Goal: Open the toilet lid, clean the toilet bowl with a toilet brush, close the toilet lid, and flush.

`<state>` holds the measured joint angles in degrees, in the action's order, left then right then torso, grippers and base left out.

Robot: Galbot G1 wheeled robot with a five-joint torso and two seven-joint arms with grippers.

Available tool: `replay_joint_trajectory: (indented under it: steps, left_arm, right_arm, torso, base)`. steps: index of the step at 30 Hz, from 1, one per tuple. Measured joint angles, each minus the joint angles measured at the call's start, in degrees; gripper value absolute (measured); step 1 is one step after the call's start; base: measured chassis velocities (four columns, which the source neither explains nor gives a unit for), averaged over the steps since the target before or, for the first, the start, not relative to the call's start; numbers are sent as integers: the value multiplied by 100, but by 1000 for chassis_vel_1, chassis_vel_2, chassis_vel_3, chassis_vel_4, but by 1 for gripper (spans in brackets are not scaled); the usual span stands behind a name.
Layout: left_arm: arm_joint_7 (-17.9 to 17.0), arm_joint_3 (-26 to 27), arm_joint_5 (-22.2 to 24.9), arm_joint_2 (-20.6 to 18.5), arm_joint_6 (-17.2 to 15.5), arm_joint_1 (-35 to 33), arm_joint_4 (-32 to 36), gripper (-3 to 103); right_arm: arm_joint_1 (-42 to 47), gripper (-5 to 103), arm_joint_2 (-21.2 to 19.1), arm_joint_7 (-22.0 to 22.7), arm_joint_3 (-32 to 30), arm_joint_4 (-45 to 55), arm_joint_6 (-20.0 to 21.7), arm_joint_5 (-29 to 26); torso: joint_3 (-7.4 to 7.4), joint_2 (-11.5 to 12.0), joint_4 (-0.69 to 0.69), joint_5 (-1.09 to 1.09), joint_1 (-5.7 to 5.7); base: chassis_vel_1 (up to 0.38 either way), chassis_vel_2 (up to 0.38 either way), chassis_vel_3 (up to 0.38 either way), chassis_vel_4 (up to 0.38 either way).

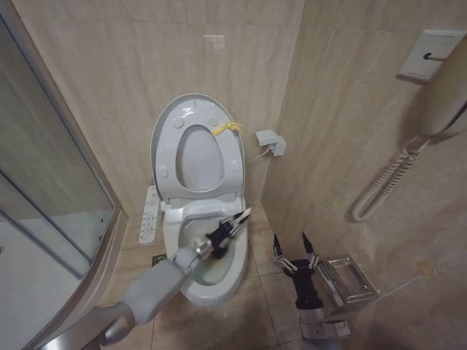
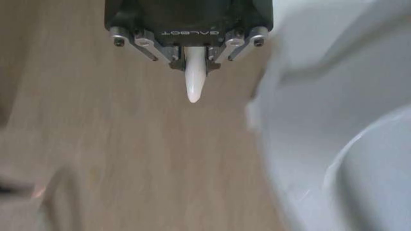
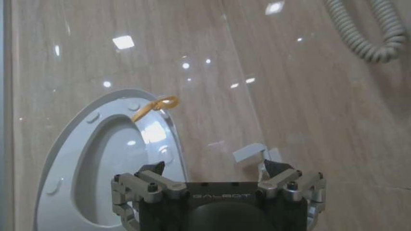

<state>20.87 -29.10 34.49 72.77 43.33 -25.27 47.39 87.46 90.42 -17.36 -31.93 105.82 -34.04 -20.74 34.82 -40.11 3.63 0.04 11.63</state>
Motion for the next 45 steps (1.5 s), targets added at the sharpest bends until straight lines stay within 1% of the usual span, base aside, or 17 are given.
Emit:
replay_joint_trajectory:
  steps: [1, 4, 7, 10, 13, 19, 21, 22, 24, 26, 27, 32, 35, 36, 38, 39, 45]
  left_arm:
    - [26, 40, -16, 13, 23, -31, -63, 20]
    - [26, 51, -16, 38, 23, -20, 128, 20]
    - [-47, -57, 23, 93, -27, 104, 900, 20]
    - [-39, -122, -29, 72, -12, 54, 811, 20]
    - [37, 47, -204, 91, 81, -93, -16, 20]
    - [-92, 258, -285, 93, 18, 50, 191, 20]
    - [209, 476, -560, 189, 128, 306, 481, 20]
    - [410, 541, -638, 212, 182, 377, 461, 20]
    - [508, 563, -664, 217, 208, 399, 405, 20]
    - [1052, 630, -834, 156, 304, 353, -198, 20]
    - [1271, 649, -986, 75, 324, 261, -377, 20]
    - [1594, 625, -1087, -40, 338, 162, -315, 20]
    - [2400, 808, -1194, 91, 367, 159, 421, 20]
    - [2400, 808, -1194, 91, 367, 159, 421, 20]
    - [2462, 965, -1628, 153, 370, 63, 213, 20]
    - [2456, 1047, -1855, 151, 370, -40, -9, 20]
    - [2407, 1095, -1929, 93, 364, -59, 26, 20]
  right_arm:
    - [3, 100, -11, 0, 1, 1, 4, 1]
    - [-3, 100, -13, 1, 2, 5, 11, 3]
    - [-6, 100, 4, 3, -4, 18, 18, 12]
    - [-2, 100, 5, 3, 2, 15, 16, 20]
    - [7, 100, -21, 1, 10, -9, 6, 23]
    - [-2, 100, -77, 5, -6, -42, 7, -16]
    - [-3, 100, -99, 6, 17, -42, 8, -30]
    - [-3, 100, -119, 7, 29, -42, 7, -32]
    - [-4, 100, -131, 6, 34, -44, 5, -33]
    - [-44, 100, -204, -6, 33, -60, -24, -33]
    - [-65, 100, -240, -14, 33, -47, -34, -56]
    - [-81, 100, -270, -25, 50, 39, -36, -112]
    - [-42, 100, -306, -87, 102, 57, -82, -129]
    - [-42, 100, -306, -87, 102, 57, -82, -129]
    - [-41, 100, -336, -93, 118, 30, -84, -131]
    - [-45, 100, -373, -96, 122, 4, -84, -145]
    - [-97, 100, -432, -98, 120, -74, -79, -194]
  torso:
    - [0, 0, -5, -2, 0]
    - [0, 0, -2, 0, 0]
    - [-3, -2, 14, 0, -1]
    - [-3, -2, 14, 0, -1]
    - [0, 0, 0, 0, 0]
    - [1, 1, -2, -1, 0]
    - [-3, -2, 12, -1, -2]
    - [-3, -1, 13, 0, -1]
    - [-2, -1, 14, 1, -1]
    - [0, 0, 8, -1, 0]
    - [0, 0, -1, -1, 0]
    - [0, 0, -5, -3, 0]
    - [-2, -1, 12, -1, -1]
    - [-2, -1, 12, -1, -1]
    - [-1, -1, 11, 0, 0]
    - [-1, 0, 3, -1, 0]
    - [-1, 0, -1, -1, -1]
  base:
    - [0, 0, 0, 0]
    - [0, 0, 0, 0]
    - [0, 0, 0, 0]
    - [0, 0, 0, 0]
    - [0, 0, 0, 0]
    - [0, 0, 0, 0]
    - [0, 0, 0, 0]
    - [0, 0, 0, 0]
    - [-28, -18, -10, -5]
    - [0, 0, 0, 0]
    - [0, 0, 0, 0]
    - [0, 0, 0, 0]
    - [0, 0, 0, 0]
    - [0, 0, 0, 0]
    - [0, 0, 0, 0]
    - [0, 0, 0, 0]
    - [0, 0, 0, 0]
